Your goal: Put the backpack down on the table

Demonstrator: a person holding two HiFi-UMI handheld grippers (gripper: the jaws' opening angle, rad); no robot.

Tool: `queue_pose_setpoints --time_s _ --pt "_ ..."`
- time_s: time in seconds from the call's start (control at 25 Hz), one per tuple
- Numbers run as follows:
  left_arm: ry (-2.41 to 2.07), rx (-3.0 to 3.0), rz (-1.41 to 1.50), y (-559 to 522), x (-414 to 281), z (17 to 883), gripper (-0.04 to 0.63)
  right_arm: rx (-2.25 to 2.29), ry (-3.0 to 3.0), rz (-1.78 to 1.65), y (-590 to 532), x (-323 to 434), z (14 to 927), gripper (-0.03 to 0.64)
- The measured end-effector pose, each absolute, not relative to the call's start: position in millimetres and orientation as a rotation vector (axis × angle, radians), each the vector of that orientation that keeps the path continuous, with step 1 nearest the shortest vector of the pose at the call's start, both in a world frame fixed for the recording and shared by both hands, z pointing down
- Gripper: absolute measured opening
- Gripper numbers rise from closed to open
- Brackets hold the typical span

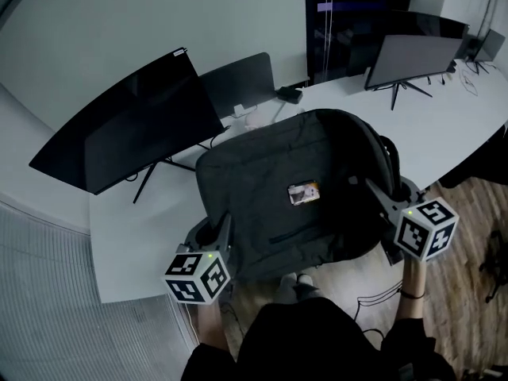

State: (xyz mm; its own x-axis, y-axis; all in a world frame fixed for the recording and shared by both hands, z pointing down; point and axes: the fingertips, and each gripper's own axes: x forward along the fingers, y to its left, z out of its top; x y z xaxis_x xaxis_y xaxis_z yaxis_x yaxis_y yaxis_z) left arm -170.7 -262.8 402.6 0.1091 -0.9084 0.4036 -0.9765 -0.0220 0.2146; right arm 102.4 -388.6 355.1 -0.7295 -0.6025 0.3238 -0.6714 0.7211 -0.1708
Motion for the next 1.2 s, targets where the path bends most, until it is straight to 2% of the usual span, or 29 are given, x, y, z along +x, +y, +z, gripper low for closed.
queue_pose_setpoints --time_s 0.4,1.2 --pt "-1.805 1.865 0.255 -300 -206 450 0.044 0.987 -2.612 0.442 -432 62 397 0.098" --pt "-1.739 1.72 0.349 -335 -225 526 0.044 0.955 -2.476 0.535 -473 37 475 0.098"
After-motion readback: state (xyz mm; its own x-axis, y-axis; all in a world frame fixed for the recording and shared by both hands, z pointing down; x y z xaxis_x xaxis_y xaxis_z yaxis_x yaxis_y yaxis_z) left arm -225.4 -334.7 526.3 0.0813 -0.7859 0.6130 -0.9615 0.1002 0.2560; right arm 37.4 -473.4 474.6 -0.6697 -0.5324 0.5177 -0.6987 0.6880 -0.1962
